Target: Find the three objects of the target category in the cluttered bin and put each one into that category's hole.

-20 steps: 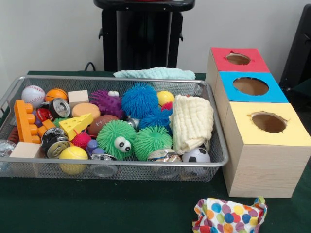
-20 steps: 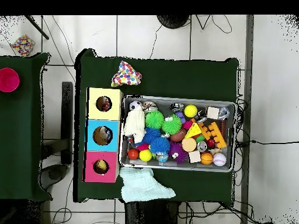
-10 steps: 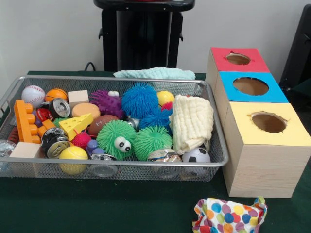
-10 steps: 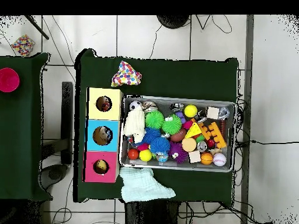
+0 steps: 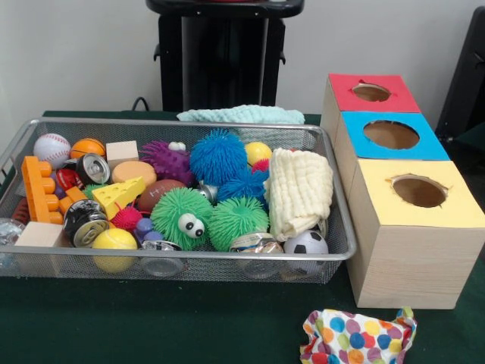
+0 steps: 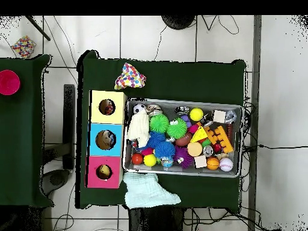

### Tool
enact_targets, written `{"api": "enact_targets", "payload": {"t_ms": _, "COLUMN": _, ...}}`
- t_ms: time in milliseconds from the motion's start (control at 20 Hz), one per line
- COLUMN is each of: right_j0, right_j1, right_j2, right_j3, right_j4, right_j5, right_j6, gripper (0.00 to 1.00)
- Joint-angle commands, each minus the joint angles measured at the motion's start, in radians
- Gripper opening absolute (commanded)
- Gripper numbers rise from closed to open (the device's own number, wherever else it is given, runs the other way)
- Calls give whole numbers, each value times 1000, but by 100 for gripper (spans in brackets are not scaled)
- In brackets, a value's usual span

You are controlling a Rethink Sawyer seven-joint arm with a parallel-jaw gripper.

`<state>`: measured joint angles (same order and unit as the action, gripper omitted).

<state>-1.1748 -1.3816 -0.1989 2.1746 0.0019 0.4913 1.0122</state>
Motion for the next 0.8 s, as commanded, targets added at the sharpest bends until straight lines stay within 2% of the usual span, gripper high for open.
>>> {"api": "enact_targets", "payload": {"t_ms": 50, "right_j0": -82, "right_j1": 102, "right_j2": 144, "right_j3": 220, "right_j4": -108, "right_j5": -114, "right_j6": -167, "gripper": 100}}
{"api": "enact_targets", "payload": {"t_ms": 200, "right_j0": -149, "right_j1": 112, "right_j2": 216, "right_j3": 256, "right_j4": -111, "right_j5": -172, "right_j6": -162, "gripper": 100}}
{"api": "enact_targets", "payload": {"t_ms": 300, "right_j0": -174, "right_j1": 140, "right_j2": 242, "right_j3": 257, "right_j4": -141, "right_j5": -193, "right_j6": -130, "gripper": 100}}
{"api": "enact_targets", "payload": {"t_ms": 500, "right_j0": -217, "right_j1": 198, "right_j2": 285, "right_j3": 253, "right_j4": -200, "right_j5": -238, "right_j6": -63, "gripper": 100}}
{"api": "enact_targets", "payload": {"t_ms": 800, "right_j0": -254, "right_j1": 243, "right_j2": 327, "right_j3": 243, "right_j4": -277, "right_j5": -279, "right_j6": -2, "gripper": 100}}
